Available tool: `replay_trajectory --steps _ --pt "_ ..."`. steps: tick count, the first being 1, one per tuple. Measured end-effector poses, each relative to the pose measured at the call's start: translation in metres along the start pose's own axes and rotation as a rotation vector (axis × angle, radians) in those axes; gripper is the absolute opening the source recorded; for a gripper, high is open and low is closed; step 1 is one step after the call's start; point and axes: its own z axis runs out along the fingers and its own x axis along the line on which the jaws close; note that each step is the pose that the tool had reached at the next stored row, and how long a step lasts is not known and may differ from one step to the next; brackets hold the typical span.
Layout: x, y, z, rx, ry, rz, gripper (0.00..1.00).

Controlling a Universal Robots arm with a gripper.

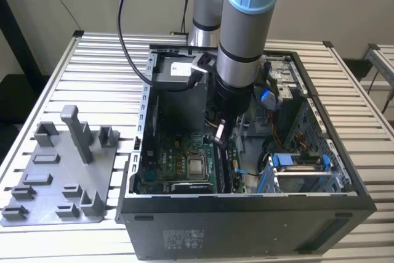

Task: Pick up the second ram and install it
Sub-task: 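Press down the second ram until it locks into place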

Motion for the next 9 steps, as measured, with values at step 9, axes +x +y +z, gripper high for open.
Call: replay_trajectory --steps 9 --pt "0.0002 0.0002 0.0008 -0.0049 -0.0013 -0.151 0.11"
